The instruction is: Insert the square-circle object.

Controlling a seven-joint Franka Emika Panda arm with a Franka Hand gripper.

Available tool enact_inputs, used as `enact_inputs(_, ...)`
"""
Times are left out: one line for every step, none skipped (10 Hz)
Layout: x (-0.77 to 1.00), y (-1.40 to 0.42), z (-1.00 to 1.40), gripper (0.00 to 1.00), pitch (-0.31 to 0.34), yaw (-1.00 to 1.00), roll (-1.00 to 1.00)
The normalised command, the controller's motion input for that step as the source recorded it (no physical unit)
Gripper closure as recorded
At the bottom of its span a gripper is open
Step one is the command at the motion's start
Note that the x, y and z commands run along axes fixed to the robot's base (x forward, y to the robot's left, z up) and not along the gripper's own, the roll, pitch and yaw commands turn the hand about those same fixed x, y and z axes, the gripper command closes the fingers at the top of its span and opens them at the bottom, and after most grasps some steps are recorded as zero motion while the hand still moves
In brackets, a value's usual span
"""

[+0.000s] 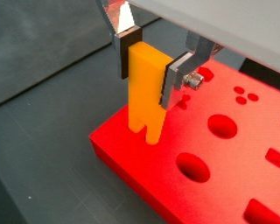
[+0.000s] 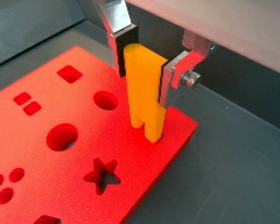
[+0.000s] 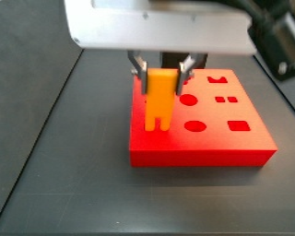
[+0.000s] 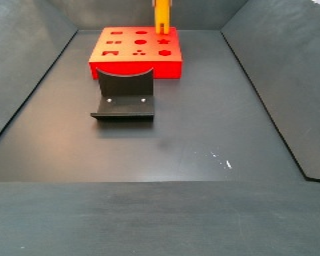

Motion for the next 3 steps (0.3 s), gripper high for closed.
enact_inputs(0.09, -0.06, -1.0, 1.0, 0.0, -0.11, 0.01)
enact_inputs(0.0, 0.0, -1.0, 1.0, -0.003, -0.11, 0.01)
enact_inputs(0.0, 0.0, 0.0, 1.0, 0.0, 0.0, 0.0)
